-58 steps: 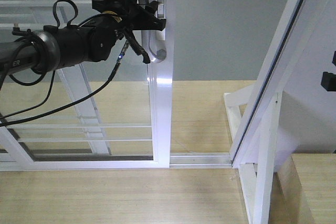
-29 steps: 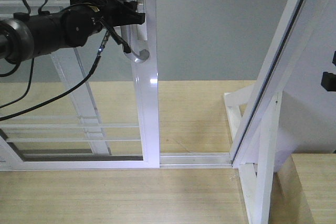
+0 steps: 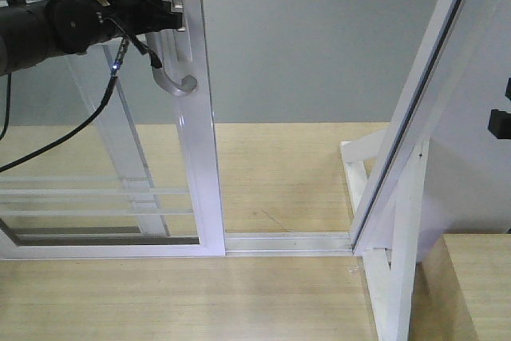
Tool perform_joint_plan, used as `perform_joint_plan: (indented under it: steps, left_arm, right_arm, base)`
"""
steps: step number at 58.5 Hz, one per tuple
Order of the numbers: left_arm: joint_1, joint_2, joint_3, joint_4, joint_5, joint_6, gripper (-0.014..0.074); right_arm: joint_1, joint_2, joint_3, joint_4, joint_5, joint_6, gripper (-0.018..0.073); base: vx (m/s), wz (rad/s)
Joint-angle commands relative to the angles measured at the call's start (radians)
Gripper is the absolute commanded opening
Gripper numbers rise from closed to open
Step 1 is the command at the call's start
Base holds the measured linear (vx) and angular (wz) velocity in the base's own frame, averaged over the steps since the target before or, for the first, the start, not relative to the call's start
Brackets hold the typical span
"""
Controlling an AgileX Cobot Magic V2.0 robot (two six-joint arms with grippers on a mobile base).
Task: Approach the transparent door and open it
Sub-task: 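Pull the handle with the left gripper, sliding the glass door open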
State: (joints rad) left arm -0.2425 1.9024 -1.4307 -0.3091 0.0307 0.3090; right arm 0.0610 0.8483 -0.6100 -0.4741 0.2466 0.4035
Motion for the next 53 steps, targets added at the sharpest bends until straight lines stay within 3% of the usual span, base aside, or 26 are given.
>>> perform_joint_plan:
  steps: [1, 22, 39, 53]
  left_arm:
    - [0.036, -0.077, -0.034, -0.008, -0.05, 0.0, 0.0447]
    - [0.131, -0.128, -0.034, 0.0, 0.092, 0.0, 0.0447]
    - [0.161, -0.171, -0.034, 0.148, 0.227, -0.001, 0.0447]
    - [0.204, -0.177, -0.034, 0.182, 0.352, -0.001, 0.0447]
  right_arm:
    - [-0.006, -0.006, -0.03, -0.017, -0.068, 0.0, 0.0406]
    - [-0.006, -0.006, -0.03, -0.017, -0.068, 0.0, 0.0406]
    - [-0.006, -0.006, -0.03, -0.017, -0.068, 0.0, 0.0406]
    - [-0.006, -0.006, -0.03, -0.017, -0.068, 0.0, 0.0406]
  base:
    - [0.0, 0.0]
    - [0.0, 0.0]
    - [0.0, 0.0]
    - [0.0, 0.0]
